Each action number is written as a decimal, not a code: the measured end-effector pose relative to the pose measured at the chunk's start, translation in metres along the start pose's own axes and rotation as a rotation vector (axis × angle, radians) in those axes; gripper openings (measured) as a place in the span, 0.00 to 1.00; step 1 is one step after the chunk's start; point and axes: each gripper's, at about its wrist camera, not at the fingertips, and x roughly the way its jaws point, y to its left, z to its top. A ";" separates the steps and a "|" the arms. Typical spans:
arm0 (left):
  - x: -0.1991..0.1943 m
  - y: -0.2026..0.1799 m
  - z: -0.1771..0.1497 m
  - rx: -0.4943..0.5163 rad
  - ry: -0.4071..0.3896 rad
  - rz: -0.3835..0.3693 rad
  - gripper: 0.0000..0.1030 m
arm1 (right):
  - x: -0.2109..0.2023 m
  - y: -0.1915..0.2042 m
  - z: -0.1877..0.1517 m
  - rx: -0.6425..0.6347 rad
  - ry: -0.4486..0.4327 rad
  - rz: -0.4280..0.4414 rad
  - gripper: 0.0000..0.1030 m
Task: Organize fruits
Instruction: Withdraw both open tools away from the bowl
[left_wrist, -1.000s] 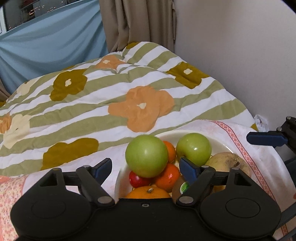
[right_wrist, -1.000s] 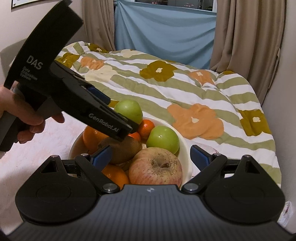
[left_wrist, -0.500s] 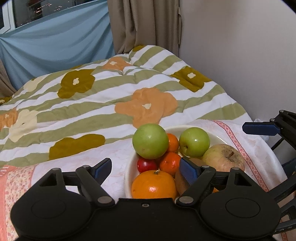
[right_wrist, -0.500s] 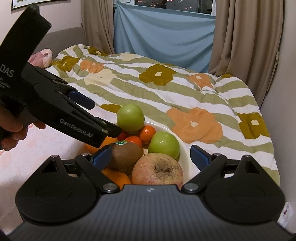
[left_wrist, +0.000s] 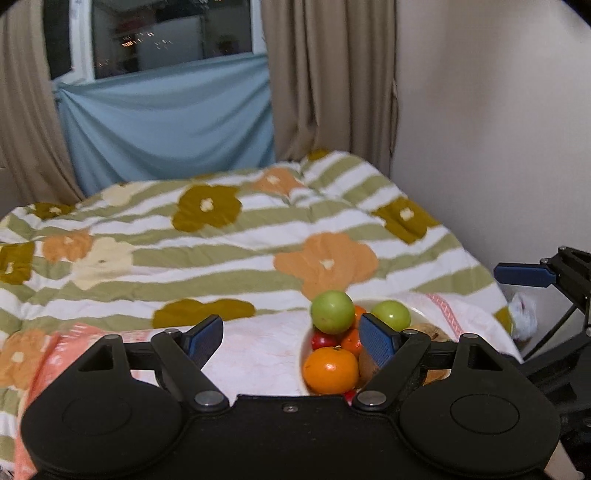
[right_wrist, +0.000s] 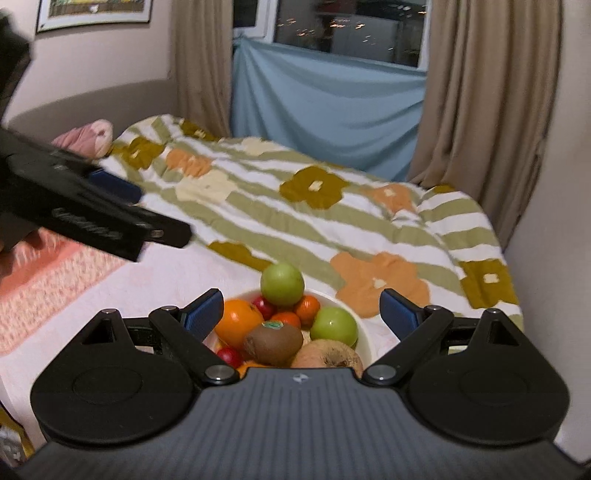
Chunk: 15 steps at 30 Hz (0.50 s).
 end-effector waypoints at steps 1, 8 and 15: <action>-0.012 0.003 -0.001 -0.006 -0.015 0.001 0.82 | -0.009 0.005 0.004 0.011 -0.007 -0.018 1.00; -0.093 0.028 -0.015 -0.050 -0.117 0.020 0.82 | -0.077 0.046 0.026 0.096 -0.028 -0.143 1.00; -0.144 0.045 -0.037 -0.079 -0.169 0.042 0.91 | -0.126 0.075 0.037 0.207 -0.025 -0.218 1.00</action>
